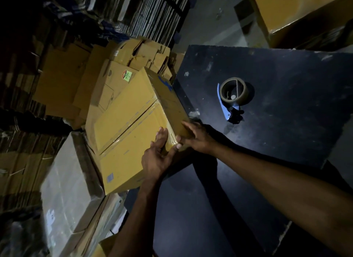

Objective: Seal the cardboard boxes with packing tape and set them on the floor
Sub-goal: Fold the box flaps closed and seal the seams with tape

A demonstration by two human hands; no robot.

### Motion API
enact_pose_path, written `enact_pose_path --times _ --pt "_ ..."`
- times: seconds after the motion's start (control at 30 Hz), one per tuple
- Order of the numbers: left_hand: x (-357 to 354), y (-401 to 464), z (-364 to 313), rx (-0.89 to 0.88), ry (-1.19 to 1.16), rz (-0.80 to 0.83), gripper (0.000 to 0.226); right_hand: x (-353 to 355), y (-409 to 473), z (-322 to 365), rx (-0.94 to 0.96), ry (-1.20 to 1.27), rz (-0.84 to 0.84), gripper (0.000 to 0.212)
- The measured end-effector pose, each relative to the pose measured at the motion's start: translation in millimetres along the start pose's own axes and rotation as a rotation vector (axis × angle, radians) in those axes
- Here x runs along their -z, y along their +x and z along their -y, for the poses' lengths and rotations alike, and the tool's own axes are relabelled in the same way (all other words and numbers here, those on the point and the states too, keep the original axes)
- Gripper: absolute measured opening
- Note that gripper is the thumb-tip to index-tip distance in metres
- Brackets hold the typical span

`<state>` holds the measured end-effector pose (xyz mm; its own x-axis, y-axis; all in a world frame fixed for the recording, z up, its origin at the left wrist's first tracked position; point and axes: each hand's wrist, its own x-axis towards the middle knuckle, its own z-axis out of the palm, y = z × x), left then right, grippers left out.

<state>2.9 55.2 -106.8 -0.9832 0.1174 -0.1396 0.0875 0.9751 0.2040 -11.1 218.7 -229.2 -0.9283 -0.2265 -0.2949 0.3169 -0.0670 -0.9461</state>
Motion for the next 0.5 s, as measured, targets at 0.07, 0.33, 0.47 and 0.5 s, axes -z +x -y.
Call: enact_pose_path --times 0.07,0.33,0.47,0.5 --pt "-1 0 0 -0.017 0.013 -0.008 0.076 -3 2 2 -0.019 0.000 -0.048 0.116" --pt "4 3 -2 0.041 -0.305 -0.027 0.046 13 12 10 -0.071 0.235 0.015 0.049" --pt "5 3 -1 0.034 -0.359 -0.024 0.037 13 3 13 -0.119 0.324 0.090 0.081" --pt "4 3 1 0.024 -0.354 -0.022 0.037 8 2 10 -0.104 0.232 0.083 0.090"
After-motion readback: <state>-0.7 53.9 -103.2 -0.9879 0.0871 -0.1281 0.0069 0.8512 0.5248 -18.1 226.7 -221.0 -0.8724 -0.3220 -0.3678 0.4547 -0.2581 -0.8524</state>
